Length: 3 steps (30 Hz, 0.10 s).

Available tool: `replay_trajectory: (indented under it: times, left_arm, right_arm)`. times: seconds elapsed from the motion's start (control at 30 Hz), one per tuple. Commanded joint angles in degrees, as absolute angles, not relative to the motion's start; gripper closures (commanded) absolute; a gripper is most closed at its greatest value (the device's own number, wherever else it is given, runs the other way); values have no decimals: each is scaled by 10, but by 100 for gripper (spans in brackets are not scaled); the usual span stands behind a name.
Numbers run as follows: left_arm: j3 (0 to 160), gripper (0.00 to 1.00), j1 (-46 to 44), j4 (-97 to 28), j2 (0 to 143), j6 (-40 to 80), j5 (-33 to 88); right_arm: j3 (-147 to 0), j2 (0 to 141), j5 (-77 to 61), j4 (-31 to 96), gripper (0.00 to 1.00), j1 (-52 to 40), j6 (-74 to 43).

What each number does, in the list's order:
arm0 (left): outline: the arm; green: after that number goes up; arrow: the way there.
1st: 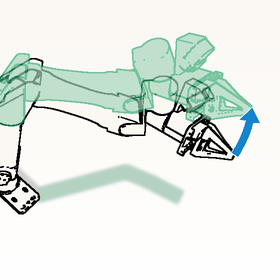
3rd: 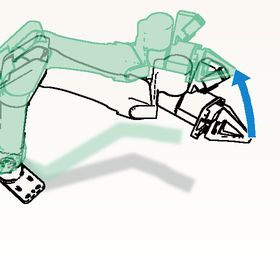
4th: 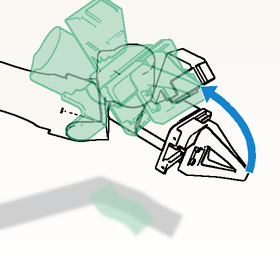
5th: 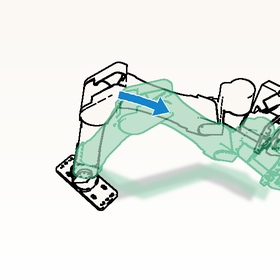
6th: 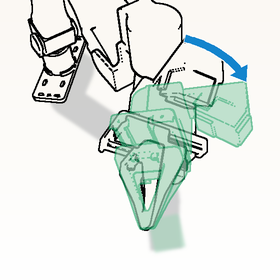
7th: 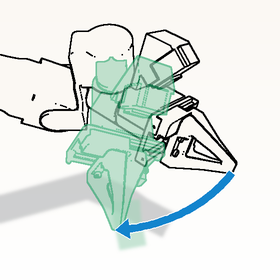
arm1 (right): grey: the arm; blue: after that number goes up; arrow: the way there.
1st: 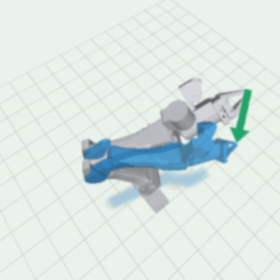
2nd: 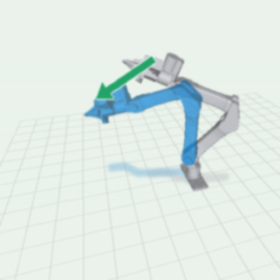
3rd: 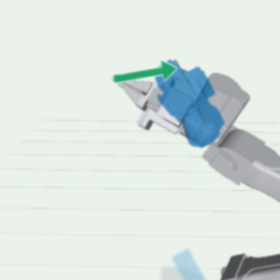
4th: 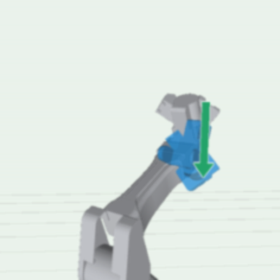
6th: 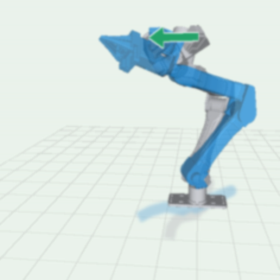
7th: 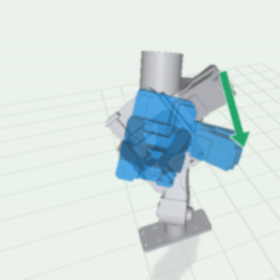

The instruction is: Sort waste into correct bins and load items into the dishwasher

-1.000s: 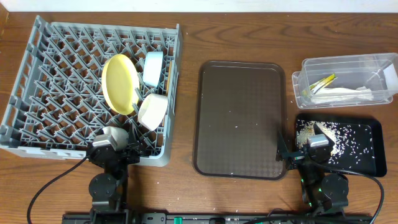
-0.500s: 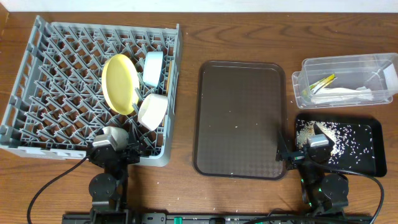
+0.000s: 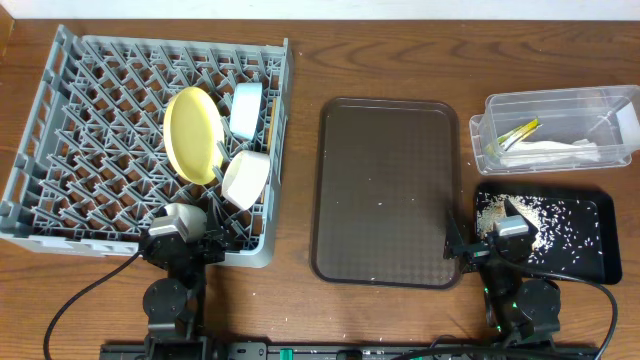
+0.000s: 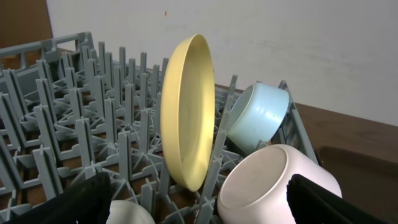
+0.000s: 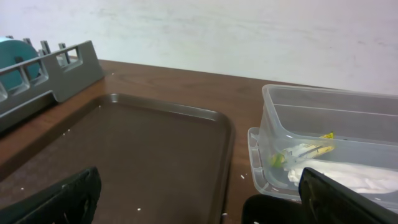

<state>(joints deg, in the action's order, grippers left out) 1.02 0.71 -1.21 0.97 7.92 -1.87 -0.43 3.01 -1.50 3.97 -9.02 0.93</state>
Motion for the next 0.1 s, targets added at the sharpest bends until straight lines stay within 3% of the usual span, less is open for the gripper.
replay_trajectory:
  times: [0.0,0.07]
  left_arm:
    - [2,9,10,-39,11,85,-30]
    - [2,9,10,-39,11,85,-30]
  right_arm:
    - [-3,30,-13,42,1,-87,18]
    - [-3,30,-13,42,1,-87,18]
